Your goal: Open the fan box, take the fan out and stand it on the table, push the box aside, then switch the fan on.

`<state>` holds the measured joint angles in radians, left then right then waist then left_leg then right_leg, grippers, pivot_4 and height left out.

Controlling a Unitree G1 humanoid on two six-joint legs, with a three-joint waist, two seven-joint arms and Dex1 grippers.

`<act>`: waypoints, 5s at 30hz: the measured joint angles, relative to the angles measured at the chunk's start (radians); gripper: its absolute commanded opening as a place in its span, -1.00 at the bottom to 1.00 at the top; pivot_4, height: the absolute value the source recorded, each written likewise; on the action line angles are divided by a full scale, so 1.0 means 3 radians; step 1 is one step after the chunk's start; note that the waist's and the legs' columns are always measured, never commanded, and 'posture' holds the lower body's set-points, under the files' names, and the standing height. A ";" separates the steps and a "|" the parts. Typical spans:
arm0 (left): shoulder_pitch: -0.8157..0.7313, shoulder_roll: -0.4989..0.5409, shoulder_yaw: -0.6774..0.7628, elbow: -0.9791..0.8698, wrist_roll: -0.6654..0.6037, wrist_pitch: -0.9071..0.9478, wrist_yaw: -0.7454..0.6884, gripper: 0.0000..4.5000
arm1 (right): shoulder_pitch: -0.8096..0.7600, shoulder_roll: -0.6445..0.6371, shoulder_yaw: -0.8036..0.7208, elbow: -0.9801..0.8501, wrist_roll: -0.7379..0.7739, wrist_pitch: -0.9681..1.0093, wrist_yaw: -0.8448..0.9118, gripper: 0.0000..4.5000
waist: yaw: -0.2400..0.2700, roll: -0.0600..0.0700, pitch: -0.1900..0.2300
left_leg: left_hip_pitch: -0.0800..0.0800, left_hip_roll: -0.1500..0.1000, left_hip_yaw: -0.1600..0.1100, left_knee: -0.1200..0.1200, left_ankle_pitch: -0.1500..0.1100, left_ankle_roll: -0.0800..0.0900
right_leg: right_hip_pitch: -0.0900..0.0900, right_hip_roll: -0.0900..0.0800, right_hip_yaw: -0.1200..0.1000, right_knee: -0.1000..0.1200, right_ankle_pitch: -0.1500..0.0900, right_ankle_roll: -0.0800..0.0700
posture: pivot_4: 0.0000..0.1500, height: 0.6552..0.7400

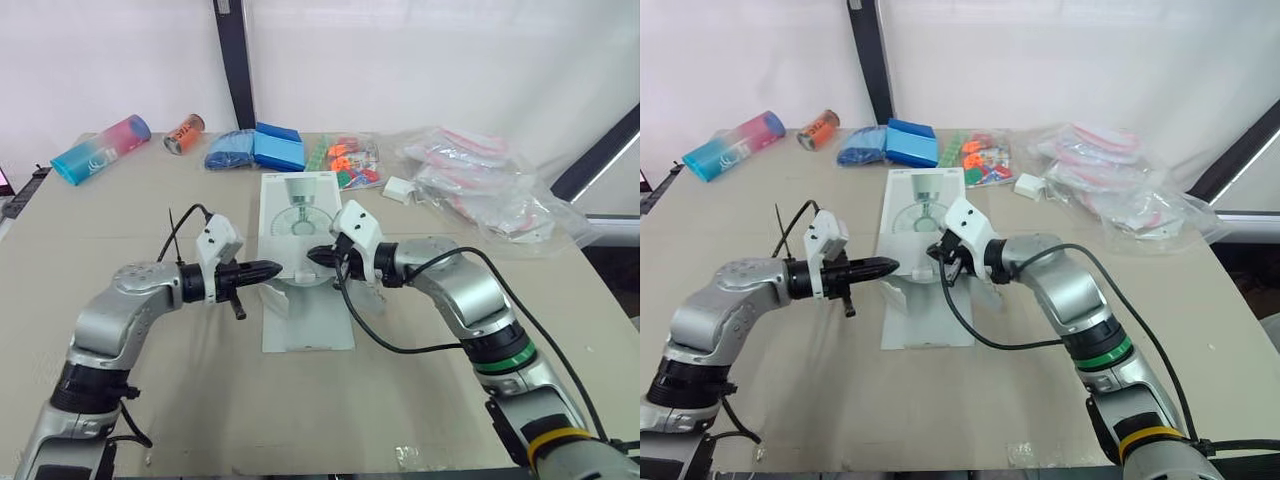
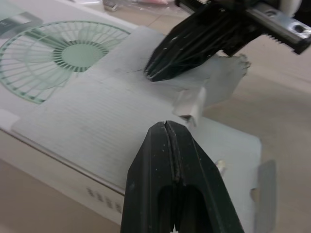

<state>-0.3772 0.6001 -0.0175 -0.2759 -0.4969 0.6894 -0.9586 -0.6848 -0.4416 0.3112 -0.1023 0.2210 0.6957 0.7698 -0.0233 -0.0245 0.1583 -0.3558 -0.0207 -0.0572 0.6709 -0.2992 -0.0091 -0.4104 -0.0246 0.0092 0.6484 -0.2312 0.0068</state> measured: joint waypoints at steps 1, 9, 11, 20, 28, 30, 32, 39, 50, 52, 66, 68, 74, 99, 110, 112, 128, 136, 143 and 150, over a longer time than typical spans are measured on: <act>0.0007 0.0012 0.0001 -0.0033 -0.0018 0.0017 -0.0006 -1.00 | 0.0000 0.0000 0.0000 0.0007 -0.0001 -0.0007 0.0006 -0.99 | 0.0001 0.0000 0.0000 | 0.0000 0.0000 0.0000 0.0000 0.0000 0.0000 | 0.0000 0.0000 0.0000 0.0000 0.0000 0.0000 | 1.00 1.00; -0.0145 0.0190 -0.0324 -0.0148 0.0224 0.0013 0.0045 -1.00 | -0.0067 0.0000 -0.0006 0.0157 -0.0037 -0.0106 0.0047 -0.99 | 0.0001 0.0000 0.0000 | 0.0001 -0.0001 0.0000 0.0000 0.0000 0.0000 | 0.0001 0.0001 0.0000 0.0000 0.0000 -0.0001 | 1.00 1.00; -0.0192 0.0225 -0.0421 -0.0144 0.0331 0.0011 0.0059 -1.00 | -0.0067 0.0002 -0.0007 0.0164 -0.0040 -0.0129 0.0046 -0.99 | 0.0001 0.0000 0.0000 | 0.0001 -0.0001 0.0000 -0.0001 0.0000 0.0000 | 0.0001 0.0001 0.0000 0.0000 0.0000 -0.0001 | 1.00 1.00; -0.0212 0.0449 -0.0480 -0.0203 0.0422 -0.0038 -0.0048 -1.00 | -0.0071 0.0057 -0.0007 0.0252 -0.0074 -0.0227 0.0042 -0.99 | -0.0002 0.0001 0.0000 | 0.0001 0.0000 0.0001 -0.0001 0.0000 0.0000 | 0.0001 0.0002 0.0000 0.0000 0.0000 -0.0001 | 1.00 1.00; -0.0271 0.0788 -0.0462 -0.0225 0.0416 -0.0182 -0.0335 -1.00 | -0.0094 0.0093 -0.0007 0.0324 -0.0105 -0.0290 0.0051 -0.99 | -0.0002 0.0001 0.0001 | 0.0001 0.0000 0.0001 -0.0001 0.0000 0.0000 | 0.0001 0.0002 0.0000 0.0000 0.0000 -0.0001 | 1.00 1.00; -0.0319 0.0812 -0.0440 -0.0201 0.0421 -0.0250 -0.0385 -1.00 | -0.0095 0.0099 -0.0007 0.0327 -0.0109 -0.0298 0.0052 -0.99 | -0.0001 0.0001 0.0001 | 0.0001 0.0000 0.0001 -0.0001 0.0000 0.0000 | 0.0001 0.0002 0.0000 0.0000 0.0000 -0.0001 | 1.00 1.00; -0.0411 0.0737 -0.0438 -0.0090 0.0436 -0.0273 -0.0317 -1.00 | -0.0095 0.0105 -0.0008 0.0334 -0.0115 -0.0300 0.0052 -0.99 | 0.0000 0.0001 0.0001 | 0.0001 -0.0001 0.0001 0.0000 0.0000 0.0000 | 0.0001 0.0002 -0.0001 0.0000 0.0000 -0.0001 | 1.00 1.00; -0.0630 0.0493 -0.0477 -0.0065 0.0339 -0.0183 -0.0248 -1.00 | -0.0097 0.0146 -0.0010 0.0338 -0.0132 -0.0305 0.0050 -0.99 | -0.0015 0.0001 0.0001 | 0.0001 0.0001 0.0003 -0.0002 0.0000 0.0001 | -0.0001 0.0004 0.0001 0.0001 0.0000 -0.0001 | 1.00 1.00; -0.0519 0.0476 -0.0871 -0.0098 0.0650 -0.0344 -0.0330 -1.00 | -0.0097 0.0141 -0.0017 0.0349 -0.0139 -0.0311 0.0058 -0.99 | -0.0014 0.0001 0.0001 | 0.0001 0.0001 0.0003 -0.0001 0.0000 0.0000 | 0.0000 0.0004 0.0002 0.0001 0.0000 -0.0001 | 1.00 1.00; -0.0492 0.0500 -0.0879 -0.0099 0.0690 -0.0356 -0.0354 -1.00 | -0.0098 0.0141 -0.0017 0.0352 -0.0140 -0.0312 0.0058 -0.99 | -0.0014 0.0001 0.0001 | 0.0001 0.0001 0.0003 -0.0001 0.0000 0.0000 | 0.0000 0.0004 0.0001 0.0001 0.0000 -0.0001 | 1.00 1.00; -0.0540 0.0822 -0.0862 0.0099 0.0879 -0.0720 -0.0703 -1.00 | -0.0108 0.0148 -0.0020 0.0401 -0.0142 -0.0361 0.0063 -0.99 | -0.0008 0.0001 0.0001 | 0.0002 0.0001 0.0003 0.0000 0.0000 0.0001 | 0.0001 0.0005 0.0001 0.0000 0.0000 -0.0001 | 1.00 1.00; -0.0536 0.0844 -0.0862 0.0100 0.0884 -0.0766 -0.0753 -1.00 | -0.0110 0.0147 -0.0020 0.0406 -0.0142 -0.0363 0.0065 -0.99 | -0.0008 0.0001 0.0001 | 0.0002 0.0001 0.0003 -0.0001 0.0000 0.0001 | 0.0001 0.0005 0.0001 0.0000 0.0000 -0.0001 | 1.00 1.00; -0.0525 0.0952 -0.0862 0.0138 0.0949 -0.0901 -0.0868 -1.00 | -0.0119 0.0131 -0.0043 0.0431 -0.0141 -0.0366 0.0083 -0.99 | -0.0008 0.0001 0.0001 | 0.0002 0.0001 0.0003 -0.0001 0.0000 0.0001 | 0.0001 0.0005 0.0001 0.0001 0.0000 -0.0001 | 1.00 1.00; -0.0454 0.0291 -0.0602 0.0893 0.1261 -0.0966 -0.0045 -1.00 | -0.0135 -0.0008 -0.0152 0.0444 -0.0131 -0.0311 0.0207 -0.99 | 0.0001 0.0000 0.0002 | -0.0002 0.0000 0.0002 0.0000 -0.0001 0.0002 | -0.0001 0.0002 -0.0001 0.0001 0.0000 -0.0001 | 1.00 1.00; -0.0081 0.0294 -0.0319 0.0490 0.0916 -0.0531 0.0005 -1.00 | -0.0146 -0.0015 -0.0159 0.0491 -0.0133 -0.0341 0.0265 -0.99 | 0.0001 0.0000 0.0002 | -0.0001 0.0001 0.0001 0.0000 -0.0001 0.0001 | -0.0001 0.0001 -0.0001 0.0001 0.0000 -0.0001 | 1.00 1.00; -0.0003 0.0303 -0.0230 0.0410 0.0829 -0.0454 0.0030 -1.00 | -0.0151 -0.0010 -0.0158 0.0502 -0.0133 -0.0349 0.0268 -0.99 | 0.0001 0.0000 0.0002 | -0.0001 0.0001 0.0001 0.0000 -0.0001 0.0001 | -0.0001 0.0001 -0.0001 0.0001 0.0000 -0.0001 | 1.00 1.00; 0.1845 -0.0080 0.0967 -0.0933 -0.0657 0.0646 0.0543 -1.00 | -0.0238 0.0097 -0.0138 0.0738 -0.0204 -0.0519 0.0273 -0.99 | 0.0001 0.0000 0.0001 | 0.0006 0.0005 0.0003 -0.0001 0.0000 -0.0001 | 0.0003 0.0000 -0.0002 -0.0001 0.0006 -0.0010 | 1.00 1.00; 0.2222 -0.0536 0.0828 -0.1116 -0.1059 0.0756 0.0887 -1.00 | -0.0266 0.0117 -0.0133 0.0860 -0.0248 -0.0644 0.0291 -0.99 | 0.0004 -0.0001 -0.0001 | 0.0010 0.0007 0.0004 -0.0001 0.0000 -0.0003 | 0.0006 0.0001 -0.0004 -0.0001 0.0006 -0.0013 | 1.00 1.00; 0.2139 -0.1169 0.0729 -0.1098 -0.1521 0.0774 0.1442 -1.00 | -0.0410 0.0118 -0.0128 0.1078 -0.0301 -0.0720 0.0380 -0.99 | 0.0003 0.0001 -0.0002 | 0.0011 0.0007 0.0006 -0.0002 0.0000 -0.0002 | 0.0007 0.0002 -0.0003 -0.0001 0.0006 -0.0013 | 1.00 1.00; 0.2134 -0.1482 0.0484 -0.0990 -0.1567 0.0636 0.1733 -1.00 | -0.0519 0.0118 -0.0124 0.1214 -0.0362 -0.0746 0.0479 -0.99 | 0.0003 0.0002 -0.0002 | 0.0011 0.0006 0.0006 -0.0001 0.0000 -0.0002 | 0.0007 0.0003 -0.0002 -0.0002 0.0006 -0.0013 | 1.00 1.00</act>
<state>0.2630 0.1554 0.1277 -0.5730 -0.9671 0.8802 -0.4386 -0.8405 -0.4062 0.2740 0.2620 0.1125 0.4718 0.9136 -0.0222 -0.0239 0.1576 -0.3524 -0.0189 -0.0554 0.6705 -0.2992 -0.0098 -0.4082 -0.0238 0.0084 0.6478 -0.2294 0.0027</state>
